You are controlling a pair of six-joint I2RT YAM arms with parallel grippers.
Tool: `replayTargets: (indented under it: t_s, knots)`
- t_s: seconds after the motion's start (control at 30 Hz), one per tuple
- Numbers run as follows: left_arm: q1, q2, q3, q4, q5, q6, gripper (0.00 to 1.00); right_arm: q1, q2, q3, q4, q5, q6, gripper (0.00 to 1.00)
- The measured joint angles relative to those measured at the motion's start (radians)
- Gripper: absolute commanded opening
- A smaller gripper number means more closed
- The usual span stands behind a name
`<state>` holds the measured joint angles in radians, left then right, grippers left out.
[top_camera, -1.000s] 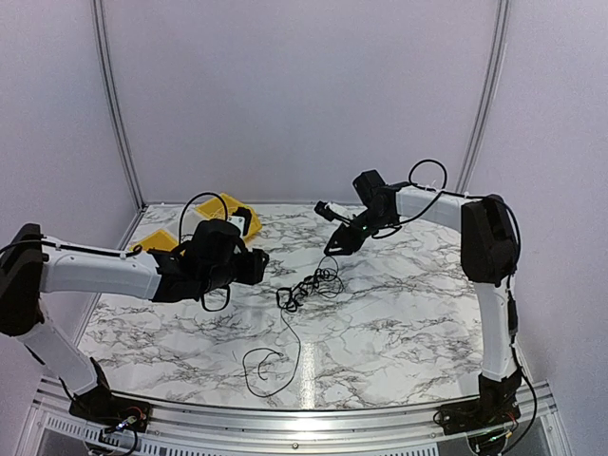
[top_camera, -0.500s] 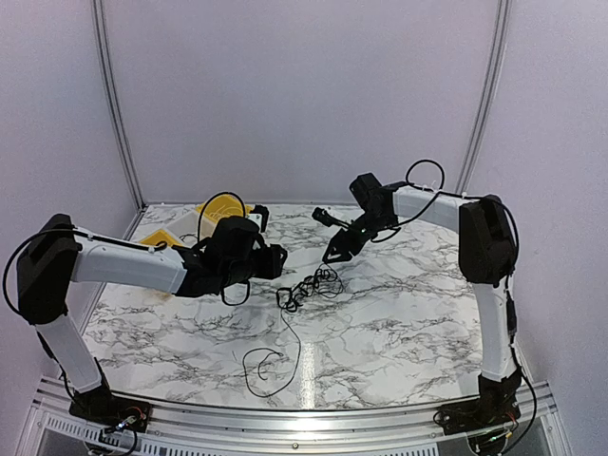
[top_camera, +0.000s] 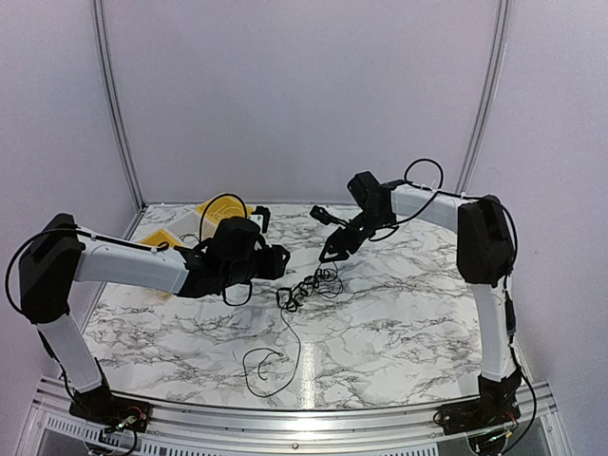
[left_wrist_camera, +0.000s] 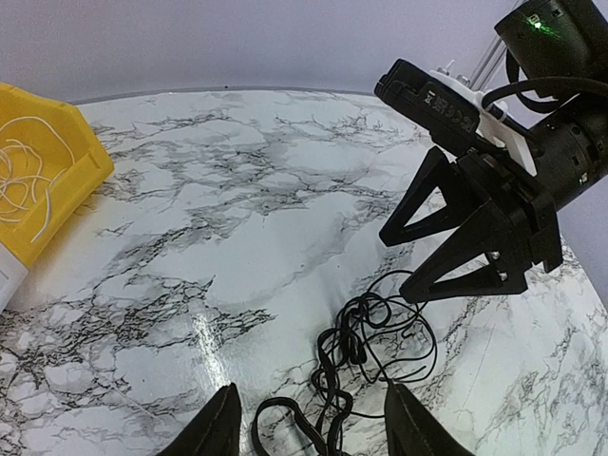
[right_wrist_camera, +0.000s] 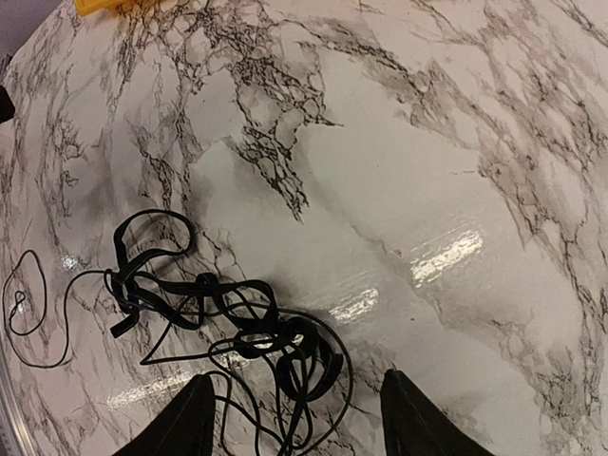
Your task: Untangle the cables
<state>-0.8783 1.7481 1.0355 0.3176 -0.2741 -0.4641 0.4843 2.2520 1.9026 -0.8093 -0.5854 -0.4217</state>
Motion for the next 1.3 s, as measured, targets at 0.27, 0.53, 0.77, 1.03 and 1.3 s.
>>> replayTargets:
  t_s: [0.27,0.53,0.77,1.03,1.3]
  knots:
    - [0.000,0.010,0.004,0.008,0.006,-0.004,0.54,0.012,0.033,-0.002,-0.023,0.039,0.011,0.01]
    - [0.000,0.148,0.086,0.083,0.038,-0.014,0.54,0.022,-0.010,-0.011,-0.040,0.043,0.014,0.00]
    - [0.000,0.225,0.085,0.250,0.095,-0.050,0.54,0.085,-0.173,-0.022,-0.057,0.002,0.015,0.00]
    - [0.000,0.293,0.098,0.449,0.119,-0.080,0.49,0.126,-0.210,0.025,-0.108,-0.071,0.014,0.00]
    - [-0.007,0.427,0.128,0.524,0.107,-0.121,0.43,0.130,-0.259,0.185,-0.150,-0.258,-0.003,0.00]
